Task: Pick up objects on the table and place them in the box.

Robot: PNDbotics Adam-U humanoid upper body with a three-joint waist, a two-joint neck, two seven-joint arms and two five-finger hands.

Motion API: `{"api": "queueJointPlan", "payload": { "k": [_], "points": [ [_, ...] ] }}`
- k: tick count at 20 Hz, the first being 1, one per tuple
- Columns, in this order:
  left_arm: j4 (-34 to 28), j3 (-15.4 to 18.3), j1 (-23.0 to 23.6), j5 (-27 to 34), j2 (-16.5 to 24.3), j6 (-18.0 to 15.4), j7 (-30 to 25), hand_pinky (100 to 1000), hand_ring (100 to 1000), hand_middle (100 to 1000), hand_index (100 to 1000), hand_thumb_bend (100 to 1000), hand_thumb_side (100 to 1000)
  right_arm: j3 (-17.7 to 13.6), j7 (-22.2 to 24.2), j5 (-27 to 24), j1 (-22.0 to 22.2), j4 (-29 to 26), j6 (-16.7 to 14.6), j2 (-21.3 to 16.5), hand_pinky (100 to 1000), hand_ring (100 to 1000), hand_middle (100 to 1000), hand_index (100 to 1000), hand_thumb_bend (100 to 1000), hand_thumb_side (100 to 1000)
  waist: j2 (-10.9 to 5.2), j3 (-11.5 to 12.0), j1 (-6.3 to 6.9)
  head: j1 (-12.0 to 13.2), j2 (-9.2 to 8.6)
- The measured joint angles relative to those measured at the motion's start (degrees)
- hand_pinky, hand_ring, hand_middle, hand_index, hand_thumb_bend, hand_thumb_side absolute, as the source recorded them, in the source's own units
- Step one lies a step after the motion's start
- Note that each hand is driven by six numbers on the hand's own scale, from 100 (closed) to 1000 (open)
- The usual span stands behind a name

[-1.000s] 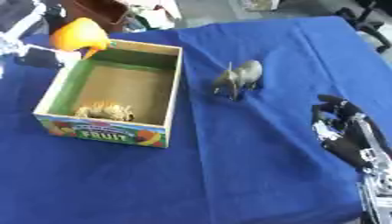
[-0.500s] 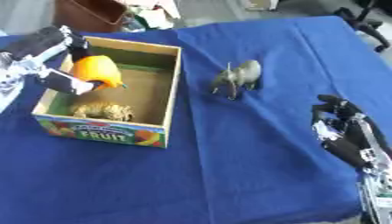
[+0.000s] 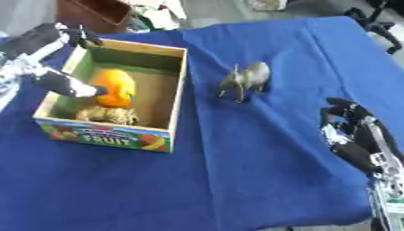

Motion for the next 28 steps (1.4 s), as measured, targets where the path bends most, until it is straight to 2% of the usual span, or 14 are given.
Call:
{"api": "queueJointPlan", "payload": {
  "k": [4,6,7,8,9,10,13,18,22,26,28],
  "points": [
    [-2.72,1.57,1.37,2.83,0.84,0.84,-0.03,727,727,772,824,1000,412,-0.01,-0.03,0.00,0.00,0.00,0.02,0.00,596,798,595,818,100,268,0.00,0.15,-0.05,-0.20,0.00],
    [-4.70,3.01,2.56,4.33,1.40,1.69,0.83,705,707,751,813,944,381,-0.02,-0.07,0.01,-0.14,0.00,-0.01,-0.07,596,798,596,817,100,243,0.00,0.42,-0.10,-0.37,0.00],
    [-5.88,3.92,3.38,5.10,1.67,2.22,1.47,690,691,735,803,910,338,-0.02,-0.10,0.02,-0.51,0.00,-0.07,-0.31,597,798,598,816,100,204,0.00,0.58,-0.13,-0.44,0.00],
    [-7.23,4.85,4.29,5.91,1.93,2.77,2.21,688,689,734,801,905,332,-0.02,-0.14,0.07,-1.12,0.00,-0.31,-0.86,597,797,598,816,100,198,0.00,0.83,-0.17,-0.62,0.00],
    [-8.56,5.91,5.34,6.82,2.15,3.31,3.01,678,681,726,794,882,287,0.00,-0.18,0.14,-1.98,0.01,-0.58,-1.65,598,796,601,813,100,143,0.00,1.14,-0.24,-0.85,0.01],
    [-9.99,7.01,6.47,7.75,2.39,3.82,3.86,670,673,717,789,873,263,0.01,-0.22,0.33,-2.99,0.02,-0.98,-2.63,599,795,602,812,100,110,-0.01,1.53,-0.36,-1.10,0.02],
    [-14.30,10.86,10.50,10.41,2.52,5.49,6.50,649,649,693,775,855,214,0.19,-0.64,1.64,-6.92,0.79,-2.80,-6.34,600,792,608,808,100,100,-0.13,3.14,-0.88,-1.86,0.09],
    [-20.36,16.02,17.32,14.76,1.37,8.86,10.82,635,636,682,769,855,211,1.65,-1.04,5.05,-13.59,5.84,-6.75,-12.95,611,806,645,818,100,100,-0.20,5.43,-1.17,-2.62,0.13],
    [-23.30,18.29,23.31,18.43,-1.18,10.43,14.46,629,631,677,767,856,214,4.18,-0.62,7.55,-18.75,11.52,-10.35,-18.66,631,822,681,832,100,100,-0.21,6.77,-1.43,-2.91,0.35],
    [-26.28,19.64,29.42,22.24,-3.38,10.33,18.26,622,625,669,763,854,210,7.33,0.61,8.61,-23.02,17.62,-14.15,-23.91,664,861,725,857,100,100,-0.58,7.41,-1.64,-2.88,0.61],
    [-27.63,19.93,31.55,23.86,-4.07,10.17,20.09,621,624,668,763,854,210,8.59,1.48,9.59,-25.16,20.52,-15.98,-25.16,693,884,754,872,191,100,-0.76,7.51,-1.81,-2.75,0.65]
  ]
}}
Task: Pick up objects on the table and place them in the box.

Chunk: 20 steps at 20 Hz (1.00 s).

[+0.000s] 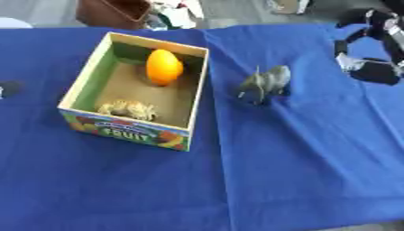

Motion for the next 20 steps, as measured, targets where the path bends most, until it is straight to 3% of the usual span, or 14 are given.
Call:
{"api": "queueJointPlan", "payload": {
  "k": [3,10,20],
  "points": [
    [-1.29,0.00,1.26,1.51,-0.64,-0.04,2.14,620,624,667,764,855,213,1.86,1.91,2.33,-2.90,3.57,-2.75,-0.66,746,918,803,887,396,100,-0.02,0.37,-0.06,0.15,0.37],
    [-1.63,-0.04,2.53,1.85,-1.85,0.07,3.15,617,620,662,764,855,216,3.73,5.53,8.98,-7.66,10.32,-9.54,-0.52,758,920,813,886,410,100,-0.03,1.11,-0.21,0.10,0.46],
    [-1.64,-0.04,3.10,1.78,-3.28,0.13,3.16,612,615,654,763,855,218,3.37,1.32,18.74,-9.83,19.62,-16.99,1.84,752,912,801,880,412,100,0.34,1.91,-0.09,-0.17,0.46]
  ]
}}
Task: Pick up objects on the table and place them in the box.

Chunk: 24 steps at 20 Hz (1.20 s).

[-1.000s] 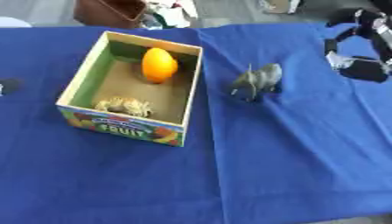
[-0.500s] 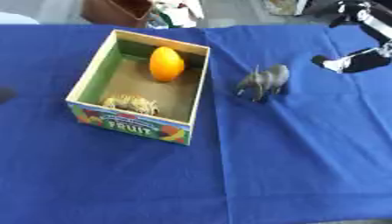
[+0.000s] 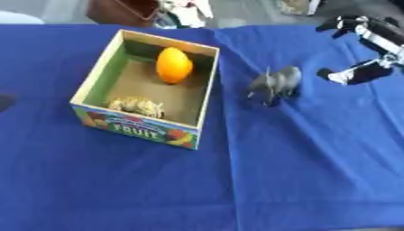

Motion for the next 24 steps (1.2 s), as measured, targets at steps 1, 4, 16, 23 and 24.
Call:
{"api": "queueJointPlan", "payload": {
  "k": [1,4,16,23,24],
  "points": [
    [0.00,0.00,0.00,-0.01,-0.21,0.00,-0.01,612,615,654,763,854,218,-0.02,-0.45,0.98,-0.15,0.67,-0.45,0.35,751,911,799,879,412,100,0.00,0.12,0.00,-0.01,0.00],
    [0.00,-0.01,0.02,-0.09,-0.40,0.00,-0.05,611,614,651,763,854,208,-0.27,-1.78,3.95,-0.41,2.33,-1.36,1.59,742,904,790,874,413,100,0.02,0.27,0.00,-0.07,0.00],
    [0.40,-0.17,0.02,-0.24,-1.38,0.05,-1.04,611,613,650,764,856,228,-1.04,-8.75,15.56,-1.40,8.17,-1.28,6.76,731,900,776,867,413,100,0.30,0.72,0.16,-0.46,0.01],
    [0.58,-0.52,0.02,-0.40,-1.82,0.09,-1.72,611,613,651,764,856,228,-1.74,-12.87,21.25,-2.02,10.25,-0.94,8.76,729,898,770,865,397,100,0.31,0.89,0.20,-0.53,0.01],
    [0.60,-0.52,0.02,-0.40,-1.82,0.09,-1.79,611,613,651,764,856,228,-1.77,-13.38,21.91,-2.17,10.46,-0.89,8.87,729,898,770,865,397,100,0.31,0.93,0.22,-0.56,0.01]
  ]
}}
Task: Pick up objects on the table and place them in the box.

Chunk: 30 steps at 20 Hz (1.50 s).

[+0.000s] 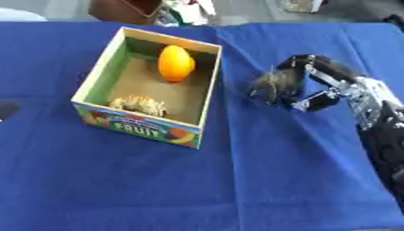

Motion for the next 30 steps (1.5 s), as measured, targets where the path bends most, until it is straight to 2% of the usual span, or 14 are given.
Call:
{"api": "queueJointPlan", "payload": {
  "k": [2,6,8,10,11,12,18,24,30],
  "points": [
    [0.04,-0.01,-0.01,0.00,-0.01,0.01,-0.11,611,613,651,764,856,227,-0.19,-0.98,1.11,-0.20,0.36,0.12,0.34,724,891,762,861,391,100,0.00,0.03,0.04,-0.10,0.00],
    [0.12,-0.06,-0.03,0.00,-0.02,-0.04,-0.20,611,613,651,764,854,218,-0.64,-3.16,2.44,-0.32,0.59,0.63,0.75,644,766,612,764,349,100,0.00,0.16,0.15,-0.17,0.00],
    [0.12,-0.18,-0.03,0.00,-0.03,-0.04,-0.23,611,613,650,765,854,217,-0.68,-4.50,3.02,-0.18,0.60,0.96,0.90,590,662,502,665,245,100,0.02,0.18,0.30,-0.18,0.00],
    [0.12,-0.31,-0.03,0.00,-0.03,0.00,-0.28,611,613,651,765,854,217,-0.72,-5.91,3.26,-0.16,0.60,1.28,0.91,571,620,464,629,210,100,0.02,0.18,0.34,-0.18,0.00],
    [0.12,-0.32,-0.03,0.00,-0.04,0.02,-0.32,611,613,651,765,854,217,-0.75,-6.61,3.27,-0.14,0.60,1.42,0.91,547,574,412,574,130,100,0.02,0.16,0.33,-0.18,0.00],
    [0.13,-0.33,-0.03,0.00,-0.04,0.05,-0.37,611,613,651,765,854,216,-0.84,-7.32,3.26,-0.14,0.59,1.55,0.91,531,545,375,539,100,100,0.02,0.15,0.33,-0.18,0.00],
    [0.15,-0.34,-0.03,0.00,-0.05,0.07,-0.61,611,613,652,766,853,215,-1.05,-10.77,2.09,0.34,0.17,2.15,0.89,443,440,237,427,100,100,0.02,0.00,0.39,-0.15,0.00],
    [0.18,-0.35,-0.03,0.00,-0.05,0.09,-0.88,613,614,654,767,853,216,-1.38,-10.65,-2.56,0.33,-3.33,2.26,0.16,405,397,189,386,100,100,0.02,-0.11,0.39,-0.09,0.00],
    [0.18,-0.36,-0.01,0.00,-0.05,-0.03,-1.26,614,616,655,768,853,213,-1.34,-6.17,-9.37,-1.31,-7.96,2.36,-1.20,405,386,179,375,100,100,-0.21,-0.15,0.31,-0.07,0.01]
  ]
}}
